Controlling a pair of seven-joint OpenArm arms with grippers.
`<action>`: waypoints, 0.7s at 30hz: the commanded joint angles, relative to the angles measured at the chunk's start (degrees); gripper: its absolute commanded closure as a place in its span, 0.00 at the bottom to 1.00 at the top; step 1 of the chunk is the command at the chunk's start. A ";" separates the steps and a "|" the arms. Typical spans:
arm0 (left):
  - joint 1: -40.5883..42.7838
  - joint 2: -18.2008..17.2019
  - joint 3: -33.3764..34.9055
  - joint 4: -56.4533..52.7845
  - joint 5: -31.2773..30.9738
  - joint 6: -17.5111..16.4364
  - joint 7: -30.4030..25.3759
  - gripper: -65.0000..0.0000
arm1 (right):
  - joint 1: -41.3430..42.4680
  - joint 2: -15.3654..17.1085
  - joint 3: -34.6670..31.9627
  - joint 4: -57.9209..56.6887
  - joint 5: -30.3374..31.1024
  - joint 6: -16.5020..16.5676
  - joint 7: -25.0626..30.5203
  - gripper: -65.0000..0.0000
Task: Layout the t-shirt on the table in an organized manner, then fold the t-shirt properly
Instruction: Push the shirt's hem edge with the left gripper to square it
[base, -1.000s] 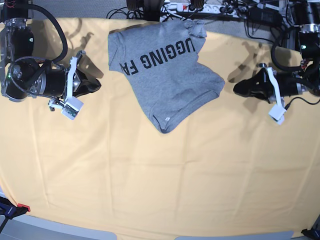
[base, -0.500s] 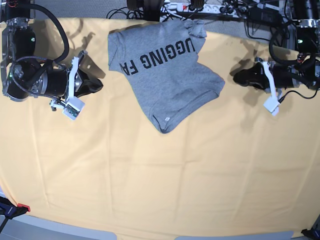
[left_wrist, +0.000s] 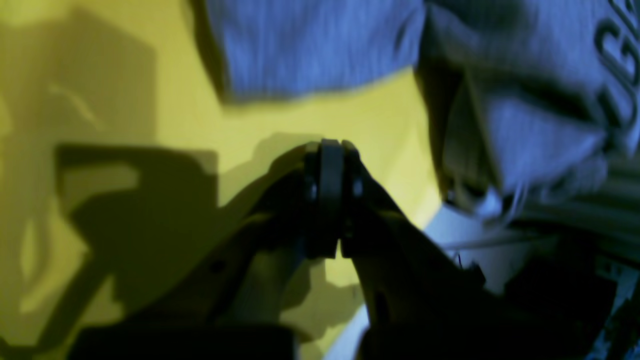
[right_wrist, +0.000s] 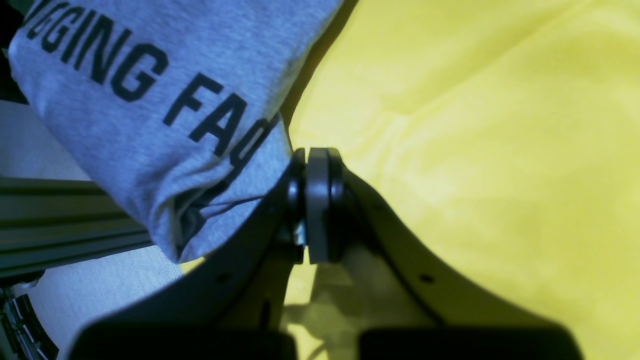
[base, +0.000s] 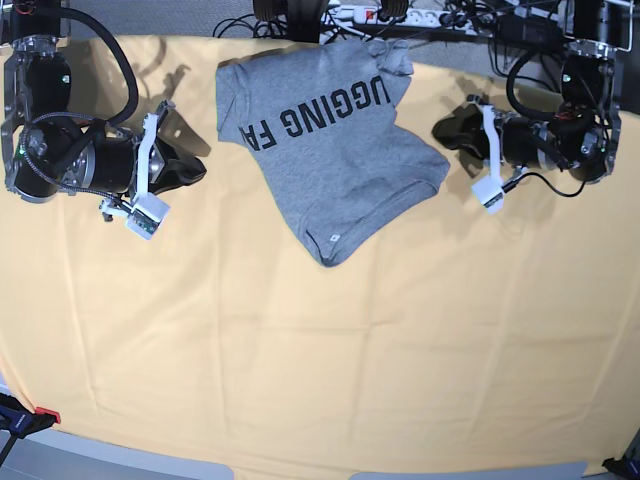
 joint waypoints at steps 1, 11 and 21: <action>-1.25 -0.92 0.81 0.63 0.37 0.07 -1.09 1.00 | 0.76 0.81 0.55 0.90 1.03 0.30 1.03 1.00; -10.99 5.73 9.55 -5.81 16.81 -0.63 -13.35 1.00 | 0.76 0.83 0.55 0.90 1.03 0.30 0.98 1.00; -29.83 11.10 9.55 -29.20 19.96 -2.60 -16.48 1.00 | 0.63 0.85 0.55 0.90 1.01 0.30 0.11 1.00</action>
